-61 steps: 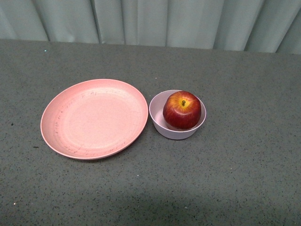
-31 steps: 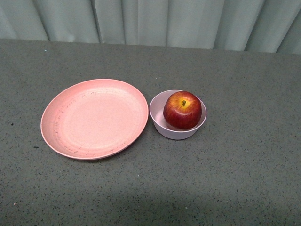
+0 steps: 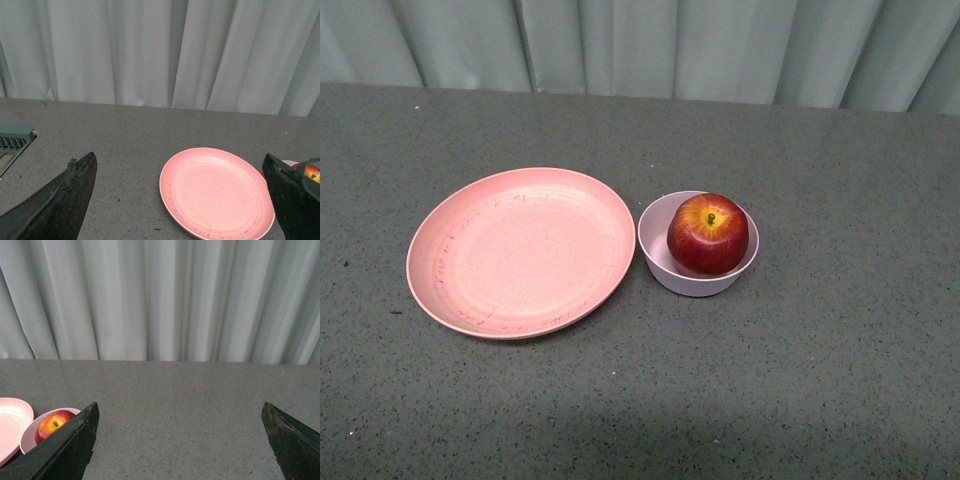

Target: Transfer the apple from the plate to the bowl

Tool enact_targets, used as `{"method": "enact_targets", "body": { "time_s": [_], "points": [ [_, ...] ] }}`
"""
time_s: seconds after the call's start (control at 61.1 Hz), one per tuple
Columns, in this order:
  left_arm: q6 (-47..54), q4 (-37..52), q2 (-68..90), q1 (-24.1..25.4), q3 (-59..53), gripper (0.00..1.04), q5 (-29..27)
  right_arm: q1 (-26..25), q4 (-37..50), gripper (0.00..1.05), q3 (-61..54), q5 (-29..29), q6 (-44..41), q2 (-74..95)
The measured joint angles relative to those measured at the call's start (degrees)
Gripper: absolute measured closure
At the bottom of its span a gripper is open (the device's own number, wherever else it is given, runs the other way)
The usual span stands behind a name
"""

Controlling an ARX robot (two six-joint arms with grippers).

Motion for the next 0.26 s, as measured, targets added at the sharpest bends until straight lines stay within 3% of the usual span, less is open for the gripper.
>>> {"method": "enact_targets", "body": {
  "time_s": [0.262],
  "points": [
    [0.0, 0.0, 0.0, 0.0, 0.0, 0.07, 0.0, 0.0, 0.0, 0.09, 0.0, 0.0, 0.0, 0.0]
  ]
}}
